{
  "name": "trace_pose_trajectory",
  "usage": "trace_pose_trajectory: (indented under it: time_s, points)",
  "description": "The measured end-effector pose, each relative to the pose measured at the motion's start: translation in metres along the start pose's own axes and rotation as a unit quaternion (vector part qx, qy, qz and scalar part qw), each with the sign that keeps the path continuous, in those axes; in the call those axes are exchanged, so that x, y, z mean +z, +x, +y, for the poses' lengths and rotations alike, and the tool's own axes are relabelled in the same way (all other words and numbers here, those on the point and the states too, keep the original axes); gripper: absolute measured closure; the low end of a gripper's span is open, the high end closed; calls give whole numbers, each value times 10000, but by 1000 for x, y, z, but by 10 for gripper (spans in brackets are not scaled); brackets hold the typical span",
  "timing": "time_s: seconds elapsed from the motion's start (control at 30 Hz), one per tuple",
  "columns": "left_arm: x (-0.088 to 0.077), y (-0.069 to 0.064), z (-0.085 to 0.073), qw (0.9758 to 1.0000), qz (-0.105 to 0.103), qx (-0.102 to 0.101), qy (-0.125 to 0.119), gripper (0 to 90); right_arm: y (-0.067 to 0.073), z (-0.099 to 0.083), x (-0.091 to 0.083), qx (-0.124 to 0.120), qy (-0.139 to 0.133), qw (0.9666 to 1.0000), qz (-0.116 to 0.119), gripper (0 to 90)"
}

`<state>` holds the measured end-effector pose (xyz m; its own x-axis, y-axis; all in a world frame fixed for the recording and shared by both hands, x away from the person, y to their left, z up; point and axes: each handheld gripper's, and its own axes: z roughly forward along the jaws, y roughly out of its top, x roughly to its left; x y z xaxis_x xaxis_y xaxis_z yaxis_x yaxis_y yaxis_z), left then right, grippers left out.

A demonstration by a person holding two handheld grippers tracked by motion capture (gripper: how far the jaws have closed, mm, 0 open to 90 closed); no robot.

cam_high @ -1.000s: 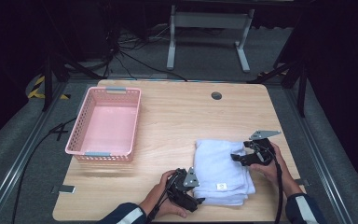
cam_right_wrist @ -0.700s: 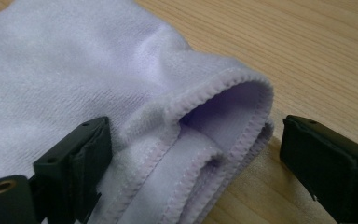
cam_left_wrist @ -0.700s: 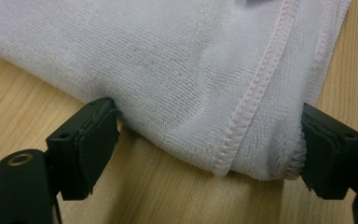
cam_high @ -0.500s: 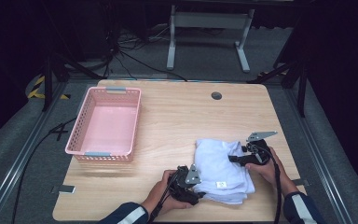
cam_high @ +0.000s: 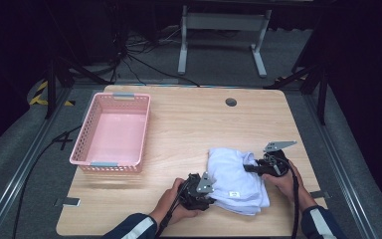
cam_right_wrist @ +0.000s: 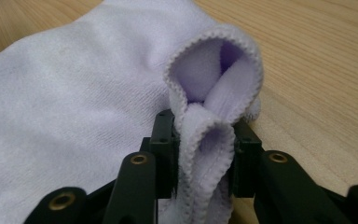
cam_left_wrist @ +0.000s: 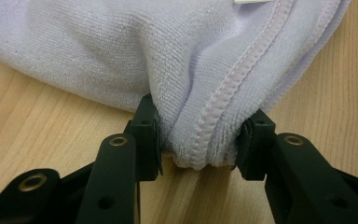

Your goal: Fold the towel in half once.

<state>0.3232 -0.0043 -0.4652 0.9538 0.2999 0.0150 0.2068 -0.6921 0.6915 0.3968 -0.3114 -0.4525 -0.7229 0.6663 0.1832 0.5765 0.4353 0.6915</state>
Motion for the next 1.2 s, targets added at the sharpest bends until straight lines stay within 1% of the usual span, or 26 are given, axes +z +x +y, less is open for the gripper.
trace_pose_trajectory:
  time_s: [0.03, 0.07, 0.13, 0.17, 0.2, 0.23, 0.27, 0.3, 0.33, 0.37, 0.4, 0.43, 0.47, 0.5, 0.57, 0.63, 0.67, 0.73, 0.77, 0.8, 0.87, 0.97, 1.0, 1.07, 1.13, 1.2]
  points:
    - [-1, 1, 0, 10000, 47, 24, 2, 603, 0, 0, 0, -1, -15, 10000, -4, 704]
    - [-2, 2, -1, 10000, 27, -28, 8, 608, 1, 1, -1, -61, -28, 10000, -39, 711]
    - [-4, 4, -1, 10000, 27, -11, -21, 619, 3, 4, 0, -125, -51, 9999, -79, 716]
    - [-8, 6, -1, 9999, 119, -21, 26, 620, 5, 6, 0, -150, -50, 9998, -120, 717]
    - [-10, 8, -2, 9998, 183, -23, -9, 621, 7, 7, 0, -150, -88, 9998, -129, 719]
    - [-10, 8, -2, 9998, 183, -23, -9, 623, 7, 7, 0, -150, -88, 9998, -129, 719]
    - [-16, 11, -3, 9997, 243, -20, -52, 626, 11, 12, 0, -231, -129, 9995, -181, 721]
    - [-16, 11, -3, 9997, 243, -20, -52, 626, 12, 14, 1, -247, -166, 9994, -186, 722]
    - [-21, 13, -3, 9996, 274, -23, -22, 626, 13, 18, 2, -248, -216, 9993, -193, 722]
    - [-27, 17, -4, 9992, 387, -35, -131, 628, 15, 20, 3, -261, -229, 9992, -209, 722]
    - [-31, 18, -5, 9990, 413, -88, -170, 629, 17, 24, 4, -317, -225, 9990, -240, 722]
    - [-31, 18, -5, 9990, 413, -88, -170, 631, 17, 24, 4, -317, -225, 9990, -240, 722]
    - [-36, 21, -6, 9986, 478, -88, -199, 631, 19, 27, 5, -339, -246, 9989, -220, 722]
    - [-42, 23, -9, 9982, 545, -149, -203, 631, 24, 35, 5, -424, -337, 9982, -245, 722]
    - [-49, 26, -11, 9972, 664, -222, -266, 631, 28, 41, 6, -418, -406, 9981, -212, 722]
    - [-53, 27, -12, 9970, 704, -217, -244, 631, 30, 46, 7, -452, -456, 9977, -235, 722]
    - [-58, 29, -14, 9962, 776, -271, -300, 631, 34, 55, 10, -546, -471, 9971, -239, 722]
    - [-61, 31, -15, 9957, 828, -284, -307, 631, 35, 58, 11, -562, -493, 9969, -255, 723]
    - [-65, 32, -16, 9949, 901, -319, -322, 631, 38, 66, 15, -603, -543, 9965, -214, 723]
    - [-72, 36, -19, 9938, 973, -388, -368, 631, 39, 69, 17, -621, -570, 9962, -214, 722]
    - [-74, 38, -21, 9933, 1017, -402, -382, 631, 40, 74, 19, -617, -612, 9960, -194, 722]
    - [-85, 42, -26, 9900, 1228, -525, -462, 631, 46, 88, 26, -737, -679, 9948, -176, 723]
    - [-85, 42, -26, 9900, 1228, -525, -462, 631, 47, 93, 29, -759, -696, 9946, -157, 722]
    - [-91, 44, -29, 9884, 1320, -580, -470, 631, 48, 96, 31, -757, -726, 9944, -136, 722]
    - [-98, 46, -32, 9869, 1397, -616, -527, 631, 51, 103, 35, -795, -732, 9941, -102, 722]
    - [-106, 48, -35, 9846, 1513, -672, -558, 631, 55, 111, 39, -844, -798, 9932, -54, 722]
